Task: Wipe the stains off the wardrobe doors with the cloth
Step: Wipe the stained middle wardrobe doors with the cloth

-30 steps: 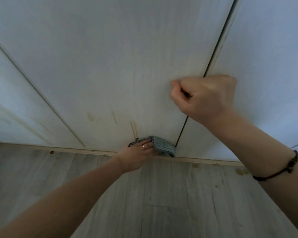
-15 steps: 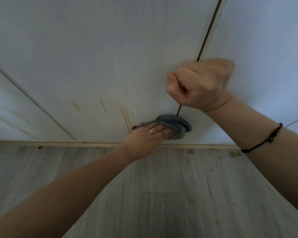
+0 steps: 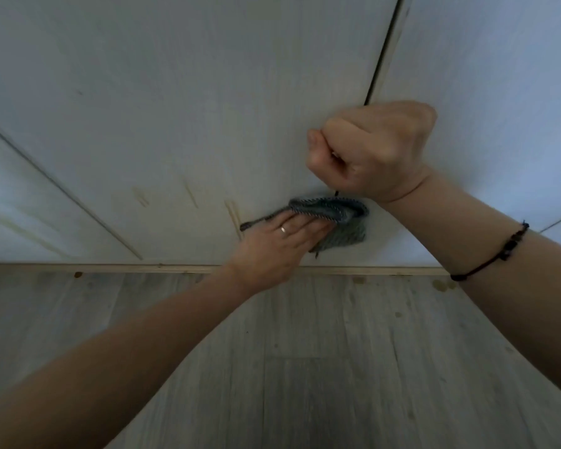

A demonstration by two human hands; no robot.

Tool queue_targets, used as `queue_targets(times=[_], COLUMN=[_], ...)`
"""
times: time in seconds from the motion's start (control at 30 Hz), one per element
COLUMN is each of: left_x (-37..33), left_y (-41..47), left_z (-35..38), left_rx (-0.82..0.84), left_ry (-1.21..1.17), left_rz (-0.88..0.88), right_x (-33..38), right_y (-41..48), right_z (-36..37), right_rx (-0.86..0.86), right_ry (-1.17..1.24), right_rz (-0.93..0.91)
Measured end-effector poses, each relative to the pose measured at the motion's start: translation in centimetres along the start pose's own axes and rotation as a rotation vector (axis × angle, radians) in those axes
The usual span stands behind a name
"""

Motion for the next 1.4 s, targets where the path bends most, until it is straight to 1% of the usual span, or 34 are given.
queue_targets(times=[0.03,0.07,0.1,0.13,0.17,0.2,0.23,0.27,0.3,0.33,0.37,0.43,0.5,0.57,0.6,0.67,0.77,0.83,0.87,0.9,0.93,1.0,1.03,1.07,1.1,1.13,1.2,1.27,1.3,1.33,1.4], left_x=[-1.9,-3.4,-4.2,-4.1,-3.2,-2.2,-0.8,1.0,2.4,3.5,3.8,2.6,0.1,-0.4,0.2,2.7,8.9,11.7,11.6,10.4,8.4,3.3,2.0,1.8,2.3,3.7,7.6,10.6,10.7,9.9,6.3], left_y=[-1.1,-2.1,-3.0,-3.1,-2.4,-1.5,-0.5,0.4,1.3,1.7,2.2,2.2,-0.2,-3.8,-5.2,-6.9,-8.0,-8.4,-8.8,-9.0,-9.3,-10.1,-10.8,-10.8,-10.1,-9.2,-8.1,-8.0,-8.4,-9.0,-10.2], left_z=[2.4,4.2,4.7,4.3,3.1,1.5,-0.8,-3.0,-4.8,-5.8,-6.3,-4.8,-1.5,0.7,0.6,-1.8,-7.4,-9.8,-10.0,-8.7,-6.7,-2.0,-0.7,-0.7,-1.6,-3.2,-6.4,-8.5,-8.4,-7.3,-3.4], left_rx=[0.158,0.272,0.335,0.339,0.297,0.197,0.041,-0.076,-0.156,-0.188,-0.19,-0.091,0.101,0.304,0.331,0.278,0.072,0.018,0.017,0.054,0.153,0.379,0.449,0.468,0.426,0.338,0.151,0.025,0.002,0.04,0.232], left_ry=[-0.06,-0.095,-0.125,-0.135,-0.123,-0.112,-0.079,-0.051,-0.023,0.012,0.039,0.066,0.061,0.04,0.04,0.056,0.155,0.208,0.216,0.194,0.154,0.077,0.052,0.026,0.025,0.051,0.1,0.189,0.204,0.187,0.081], left_rz=[0.046,0.081,0.104,0.1,0.084,0.063,0.033,-0.006,-0.052,-0.103,-0.127,-0.076,0.052,0.119,0.137,0.103,-0.105,-0.256,-0.284,-0.256,-0.187,0.011,0.07,0.105,0.127,0.118,-0.01,-0.133,-0.159,-0.158,-0.061], right_x=[0.0,0.0,0.3,0.3,0.3,0.2,0.1,0.2,0.2,0.2,0.2,0.2,0.5,0.2,0.1,0.2,0.5,0.7,1.3,1.9,2.8,4.1,4.7,4.8,4.5,4.3,3.8,3.9,4.0,4.2,4.2], right_y=[0.0,-0.1,-0.1,-0.3,-0.2,-0.1,0.0,0.2,0.1,0.1,0.0,0.0,0.2,0.4,0.4,0.6,0.7,1.0,1.2,1.3,1.7,2.0,2.3,2.6,2.7,3.1,3.1,2.9,2.7,2.7,2.6], right_z=[0.0,0.0,-0.1,-0.1,0.0,0.1,0.1,0.2,0.0,0.0,0.0,0.1,0.0,-0.2,-0.3,-0.2,-0.1,-0.2,-0.2,-0.1,0.2,1.3,2.2,3.1,3.7,4.3,4.9,5.1,5.1,5.1,5.1], right_rx=[-0.002,-0.007,-0.01,-0.018,-0.032,-0.038,-0.043,-0.052,-0.057,-0.05,-0.038,-0.012,0.03,0.054,0.06,0.051,0.035,0.038,0.058,0.083,0.112,0.188,0.233,0.273,0.308,0.329,0.348,0.351,0.342,0.333,0.33], right_ry=[-0.011,-0.015,-0.007,-0.003,-0.001,0.004,0.007,0.0,-0.018,-0.025,-0.033,-0.044,-0.026,-0.029,-0.027,-0.037,-0.098,-0.088,-0.052,-0.023,-0.005,-0.01,-0.029,-0.056,-0.074,-0.076,-0.088,-0.139,-0.162,-0.172,-0.146], right_rz=[-0.007,-0.022,-0.034,-0.04,-0.045,-0.032,-0.024,-0.025,-0.016,-0.008,-0.005,-0.007,-0.021,-0.024,-0.024,-0.029,0.002,0.049,0.055,0.051,0.038,0.049,0.061,0.082,0.117,0.139,0.162,0.161,0.164,0.164,0.165])
Point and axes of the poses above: each hand's wrist, its own y-axis towards the middle knuckle, its own z-axis out of the palm, x = y × z, the point moved 9 cm from there along y, towards the middle knuckle, and after that the axes turned 11 degrees about z, right-handed, at the moved point
